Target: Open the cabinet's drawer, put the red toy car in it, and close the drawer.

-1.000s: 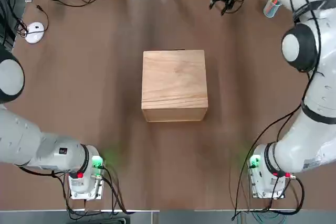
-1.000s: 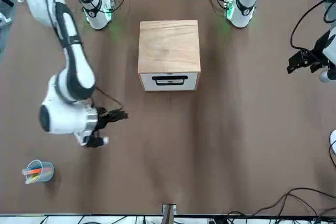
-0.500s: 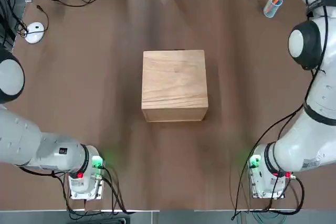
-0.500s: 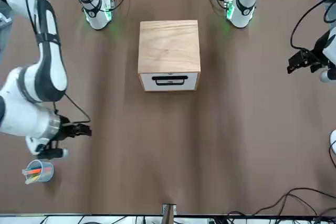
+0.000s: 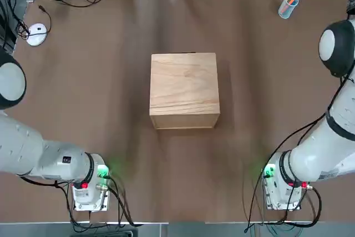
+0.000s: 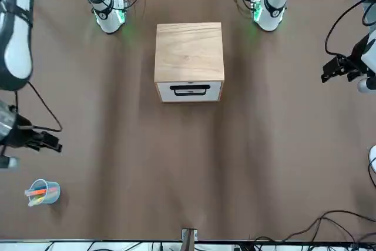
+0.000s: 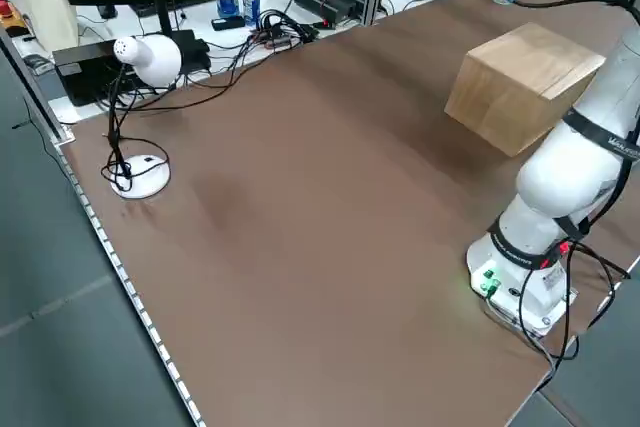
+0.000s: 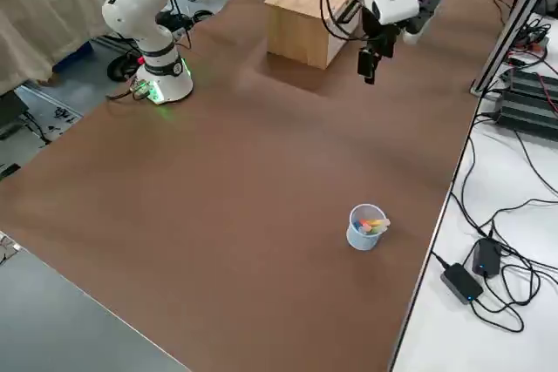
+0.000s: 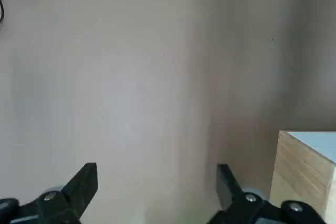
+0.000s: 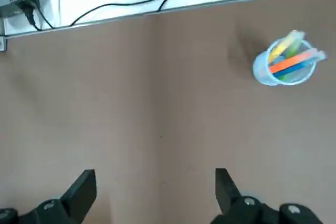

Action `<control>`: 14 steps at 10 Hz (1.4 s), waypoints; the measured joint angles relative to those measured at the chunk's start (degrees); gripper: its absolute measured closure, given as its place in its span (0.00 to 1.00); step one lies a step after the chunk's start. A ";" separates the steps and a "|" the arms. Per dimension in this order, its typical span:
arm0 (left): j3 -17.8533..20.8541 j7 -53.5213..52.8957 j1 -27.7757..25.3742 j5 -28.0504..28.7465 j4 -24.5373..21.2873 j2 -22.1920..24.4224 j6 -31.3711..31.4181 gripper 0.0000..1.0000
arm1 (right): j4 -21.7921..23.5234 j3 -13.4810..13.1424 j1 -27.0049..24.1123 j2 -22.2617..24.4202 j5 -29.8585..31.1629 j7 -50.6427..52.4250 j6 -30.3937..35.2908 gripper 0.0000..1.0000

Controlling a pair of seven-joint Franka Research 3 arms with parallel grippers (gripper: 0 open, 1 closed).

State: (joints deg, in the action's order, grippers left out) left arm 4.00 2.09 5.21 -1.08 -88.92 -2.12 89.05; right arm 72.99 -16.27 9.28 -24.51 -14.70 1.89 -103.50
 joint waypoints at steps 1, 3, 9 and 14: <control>0.00 0.00 0.00 0.00 0.00 0.00 0.00 0.00 | -0.01 -0.27 -0.25 0.57 0.03 0.00 1.28 0.00; 0.00 0.00 0.00 0.00 0.00 -0.01 0.00 0.00 | 0.01 -0.40 -0.76 2.45 0.05 0.01 4.30 0.00; 0.00 0.00 -0.01 0.00 0.00 -0.09 0.00 0.00 | 3.26 12.59 -11.97 13.41 6.43 -0.67 10.29 0.00; 0.01 0.00 -0.01 0.00 0.00 -0.16 0.00 0.00 | 10.28 13.23 -11.45 19.57 8.38 -1.56 12.12 0.00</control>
State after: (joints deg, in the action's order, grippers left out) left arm 4.00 2.09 5.19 -1.08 -88.92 -2.28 89.05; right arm 83.28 -3.04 -2.17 -4.94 -6.32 0.32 -91.38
